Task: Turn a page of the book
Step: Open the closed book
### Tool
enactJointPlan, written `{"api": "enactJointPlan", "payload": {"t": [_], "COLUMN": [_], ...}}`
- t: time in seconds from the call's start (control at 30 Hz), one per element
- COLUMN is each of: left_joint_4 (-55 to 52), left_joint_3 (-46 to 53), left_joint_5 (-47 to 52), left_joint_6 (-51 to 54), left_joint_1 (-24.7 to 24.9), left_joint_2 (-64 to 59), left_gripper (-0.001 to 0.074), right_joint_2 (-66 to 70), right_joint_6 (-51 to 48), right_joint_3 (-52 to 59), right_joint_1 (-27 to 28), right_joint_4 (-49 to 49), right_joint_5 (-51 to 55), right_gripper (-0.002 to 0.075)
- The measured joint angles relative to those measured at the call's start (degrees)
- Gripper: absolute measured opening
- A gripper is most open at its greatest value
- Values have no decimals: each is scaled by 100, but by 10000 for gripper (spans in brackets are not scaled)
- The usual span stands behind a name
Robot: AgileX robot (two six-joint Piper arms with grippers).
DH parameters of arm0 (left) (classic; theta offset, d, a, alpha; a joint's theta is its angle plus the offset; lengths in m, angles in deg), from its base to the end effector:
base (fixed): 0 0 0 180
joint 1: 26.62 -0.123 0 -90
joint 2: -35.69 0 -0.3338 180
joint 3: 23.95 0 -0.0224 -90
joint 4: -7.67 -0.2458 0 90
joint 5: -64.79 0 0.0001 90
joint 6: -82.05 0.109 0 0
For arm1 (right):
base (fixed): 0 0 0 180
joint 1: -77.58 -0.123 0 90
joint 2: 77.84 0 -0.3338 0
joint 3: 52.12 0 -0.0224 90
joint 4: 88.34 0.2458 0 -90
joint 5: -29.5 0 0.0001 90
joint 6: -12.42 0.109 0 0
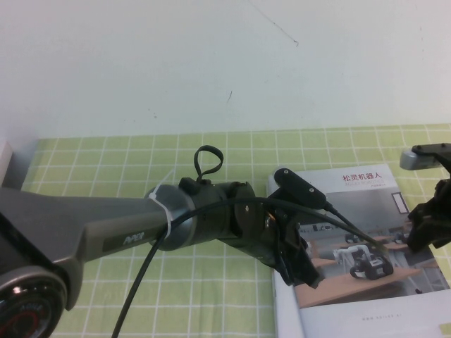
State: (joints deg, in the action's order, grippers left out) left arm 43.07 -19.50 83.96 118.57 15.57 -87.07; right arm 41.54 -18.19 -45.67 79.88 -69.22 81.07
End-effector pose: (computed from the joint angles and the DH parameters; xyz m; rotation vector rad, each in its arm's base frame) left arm 0.3226 -0.3204 0.1874 1.0477 2.3251 -0.5185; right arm 0.3846 0.0126 0.1831 -0.4358 2.9696 0.3654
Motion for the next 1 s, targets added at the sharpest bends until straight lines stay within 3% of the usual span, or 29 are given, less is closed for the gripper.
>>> {"api": "enactJointPlan", "payload": {"t": [1.0], "left_joint_4": [-133], "left_joint_3": [0], "left_joint_5": [-14], "left_joint_6": [10], "left_joint_1": [10], "left_joint_2": [0], "left_gripper": [-3], "right_joint_2": [126], "right_joint_6": [2], "right_joint_3": [-295], "right_joint_1": [45], "right_joint_4": [216], "right_joint_5": [408], "right_gripper": [279]}}
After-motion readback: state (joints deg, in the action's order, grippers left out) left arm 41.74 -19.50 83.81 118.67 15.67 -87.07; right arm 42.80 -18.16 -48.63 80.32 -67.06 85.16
